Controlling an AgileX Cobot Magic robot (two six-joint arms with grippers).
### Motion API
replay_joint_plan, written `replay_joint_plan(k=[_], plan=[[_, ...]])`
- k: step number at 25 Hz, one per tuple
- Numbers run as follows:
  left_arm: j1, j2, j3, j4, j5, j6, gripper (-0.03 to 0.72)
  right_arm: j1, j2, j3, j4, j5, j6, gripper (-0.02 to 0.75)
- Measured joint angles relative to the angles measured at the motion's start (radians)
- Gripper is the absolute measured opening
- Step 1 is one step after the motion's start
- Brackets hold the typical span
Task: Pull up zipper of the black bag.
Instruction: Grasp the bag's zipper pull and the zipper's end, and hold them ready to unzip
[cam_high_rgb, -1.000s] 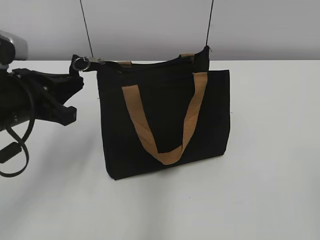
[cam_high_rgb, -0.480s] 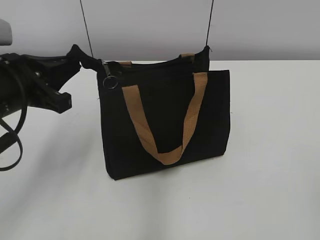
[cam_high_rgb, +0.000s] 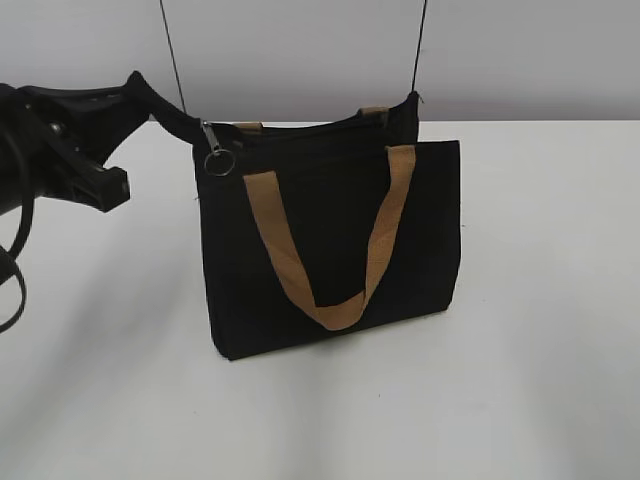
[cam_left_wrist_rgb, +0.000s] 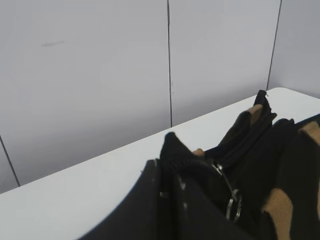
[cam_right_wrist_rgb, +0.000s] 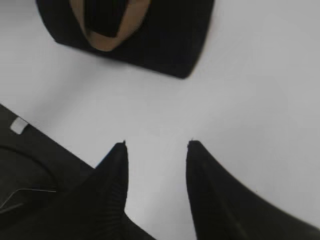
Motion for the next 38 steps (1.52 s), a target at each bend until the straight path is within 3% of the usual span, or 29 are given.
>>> replay_joint_plan(k=[6,10,14,29,38], plan=[[0.000,-0.013,0.000,0.001,0.000,0.000,0.008,0.026,0.286,0.000,0.346,-0.139,-0.367,0.308],[0.000,-0.013,0.000,0.001,0.001,-0.004,0.008,0.110,0.487,-0.017,0.590,-0.210,-0.619,0.308],[0.000,-0.013,0.000,0.001,0.000,-0.008,0.008,0.200,0.655,-0.108,0.718,-0.233,-0.775,0.308],[-0.001,-0.013,0.000,0.002,-0.015,-0.011,0.008,0.471,1.210,-0.555,0.745,-0.289,-0.913,0.308],[-0.001,-0.013,0.000,0.002,-0.016,-0.015,0.008,0.503,1.386,-0.714,0.751,-0.335,-0.919,0.308]])
